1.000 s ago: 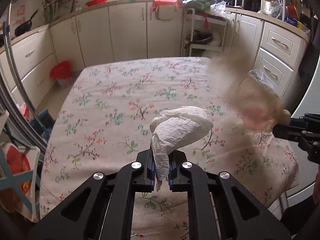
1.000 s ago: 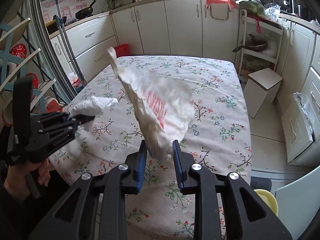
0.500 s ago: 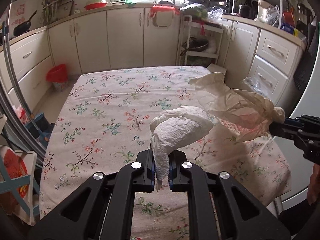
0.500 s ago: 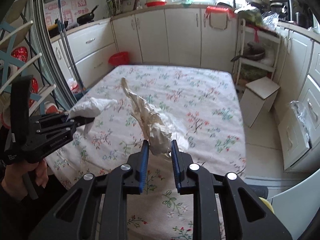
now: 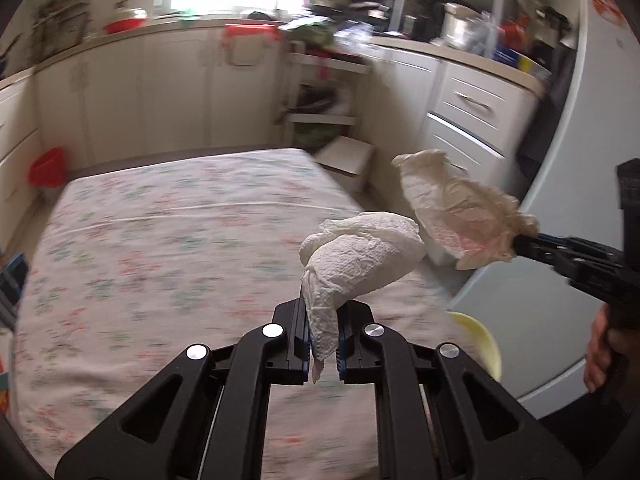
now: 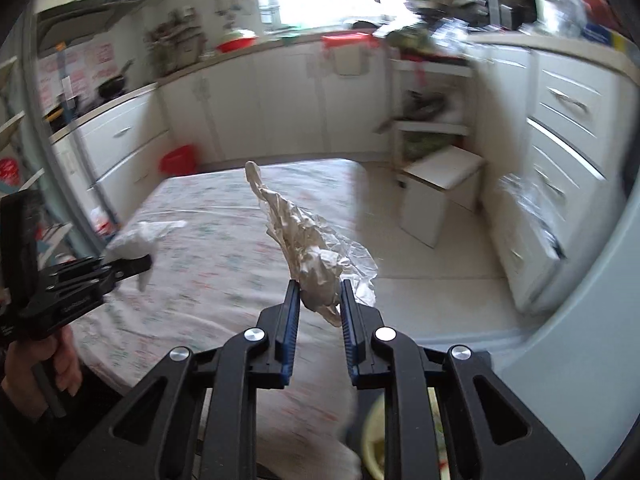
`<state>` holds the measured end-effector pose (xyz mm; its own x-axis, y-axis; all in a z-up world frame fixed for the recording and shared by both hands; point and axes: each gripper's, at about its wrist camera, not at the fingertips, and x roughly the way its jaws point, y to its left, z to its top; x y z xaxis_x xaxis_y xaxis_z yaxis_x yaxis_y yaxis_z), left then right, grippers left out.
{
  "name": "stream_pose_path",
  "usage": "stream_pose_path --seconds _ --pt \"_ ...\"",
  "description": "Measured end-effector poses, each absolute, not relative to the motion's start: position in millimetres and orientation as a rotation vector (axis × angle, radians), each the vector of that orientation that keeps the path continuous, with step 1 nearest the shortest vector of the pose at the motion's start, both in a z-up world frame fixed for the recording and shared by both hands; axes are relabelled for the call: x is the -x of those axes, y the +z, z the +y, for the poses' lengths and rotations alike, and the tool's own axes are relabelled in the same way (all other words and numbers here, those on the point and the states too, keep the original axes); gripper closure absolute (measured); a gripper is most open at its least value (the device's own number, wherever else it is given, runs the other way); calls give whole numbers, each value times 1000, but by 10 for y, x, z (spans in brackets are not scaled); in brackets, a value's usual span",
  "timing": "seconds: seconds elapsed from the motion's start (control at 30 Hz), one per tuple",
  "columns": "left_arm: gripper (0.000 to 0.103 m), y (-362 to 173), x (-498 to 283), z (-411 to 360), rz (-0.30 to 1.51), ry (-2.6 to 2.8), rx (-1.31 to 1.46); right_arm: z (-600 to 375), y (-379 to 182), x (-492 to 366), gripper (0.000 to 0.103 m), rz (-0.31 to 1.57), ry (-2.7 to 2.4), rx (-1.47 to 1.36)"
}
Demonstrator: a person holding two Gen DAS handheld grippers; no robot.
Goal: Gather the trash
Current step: 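Lift the wrapper and tissue and carry both to the yellow bucket, then open both grippers over the yellow bucket to drop wrapper and tissue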
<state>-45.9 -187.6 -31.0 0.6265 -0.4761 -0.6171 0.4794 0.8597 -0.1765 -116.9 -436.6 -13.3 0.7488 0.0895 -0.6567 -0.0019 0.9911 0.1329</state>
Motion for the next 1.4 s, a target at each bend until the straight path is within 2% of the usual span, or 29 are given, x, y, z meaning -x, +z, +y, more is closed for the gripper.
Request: stream_pose_path --seconds 0.17,0.4,0.47,0.5,0.53,0.63,0.77,0.97,1.07,1.1,1.13,1.17,1.23,1.3,1.33,1.4 --pt "94 -346 655 -2558 728 -652 -27 -5132 -675 1389 82 874 -81 -326" --pt "94 -512 830 -3312 794 -740 -12 -5459 -1288 1368 81 1064 -128 -440" --pt "94 -576 873 -3489 819 -754 -22 -5448 -1405 1330 66 1121 -129 -440" --pt "94 -611 889 -3560 831 -760 -29 -5457 -1422 1328 61 1129 -127 -445" --pt "94 -650 906 -3633 842 -765 -38 -5470 -1413 1343 51 1127 -142 -444" --pt "94 -743 955 -3780 869 -773 -58 -5597 -1219 1436 44 1053 -192 -468" --pt "94 -885 1017 -3930 905 -773 -83 -5806 -711 1694 33 834 -303 -492" --pt "94 -1170 1059 -4313 976 -765 -142 -5814 -156 1926 24 597 -323 -470" --pt "72 -1347 1025 -4503 1015 -752 -177 -5784 -71 1907 22 562 -309 -438" --pt "58 -1395 1022 -4552 1018 -739 -194 -5785 -65 1903 22 559 -305 -432" --pt "50 -1421 1024 -4581 1017 -732 -204 -5786 -53 1901 22 557 -303 -424" --pt "48 -1448 1028 -4609 1017 -726 -214 -5796 -50 1894 22 558 -302 -418" --pt "32 -1454 1031 -4625 1014 -718 -220 -5827 -43 1887 21 561 -298 -427" --pt "27 -1405 1069 -4603 987 -712 -230 -5861 -56 1876 18 567 -298 -432" --pt "19 -1363 1092 -4589 974 -697 -242 -5869 -56 1878 17 568 -298 -433" --pt "11 -1245 1138 -4528 936 -647 -263 -5855 -42 1879 14 572 -297 -425"
